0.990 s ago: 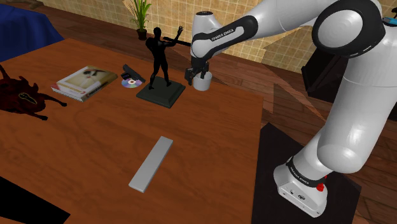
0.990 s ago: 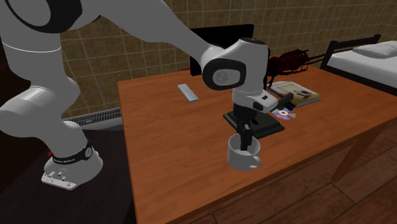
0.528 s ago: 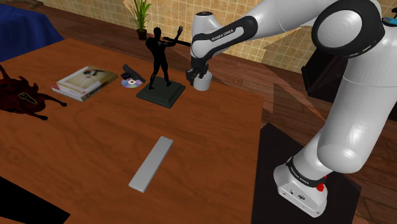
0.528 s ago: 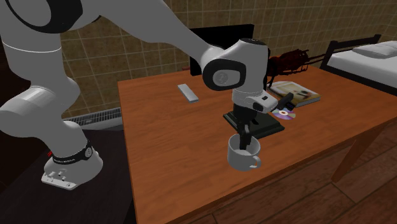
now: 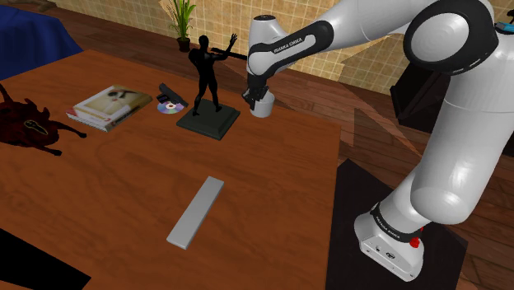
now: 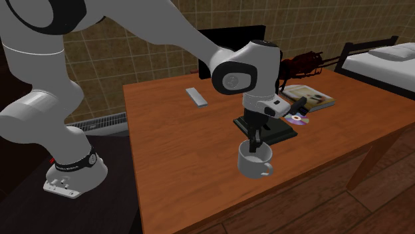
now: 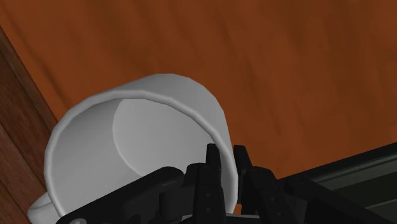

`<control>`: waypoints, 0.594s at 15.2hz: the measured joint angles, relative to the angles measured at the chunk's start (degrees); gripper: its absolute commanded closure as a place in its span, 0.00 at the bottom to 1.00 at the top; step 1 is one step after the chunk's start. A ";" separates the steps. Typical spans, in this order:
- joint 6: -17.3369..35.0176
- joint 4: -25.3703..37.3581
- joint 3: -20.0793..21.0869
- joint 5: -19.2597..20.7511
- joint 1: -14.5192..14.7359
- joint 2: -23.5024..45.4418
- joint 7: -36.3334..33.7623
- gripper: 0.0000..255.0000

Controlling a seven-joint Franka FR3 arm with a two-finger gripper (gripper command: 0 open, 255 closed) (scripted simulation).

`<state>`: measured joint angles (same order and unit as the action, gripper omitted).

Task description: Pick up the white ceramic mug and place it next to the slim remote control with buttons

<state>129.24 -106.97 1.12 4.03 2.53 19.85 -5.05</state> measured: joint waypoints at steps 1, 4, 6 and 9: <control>0.00 0.01 0.00 0.00 0.00 0.01 0.00 1.00; -1.40 0.64 0.04 -0.07 0.01 -0.75 0.07 1.00; -2.60 0.90 0.05 -0.15 -0.02 -1.70 0.19 1.00; -4.57 2.08 0.09 -0.26 -0.02 -2.50 0.33 1.00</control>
<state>124.66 -104.89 1.21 3.77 2.51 17.35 -4.73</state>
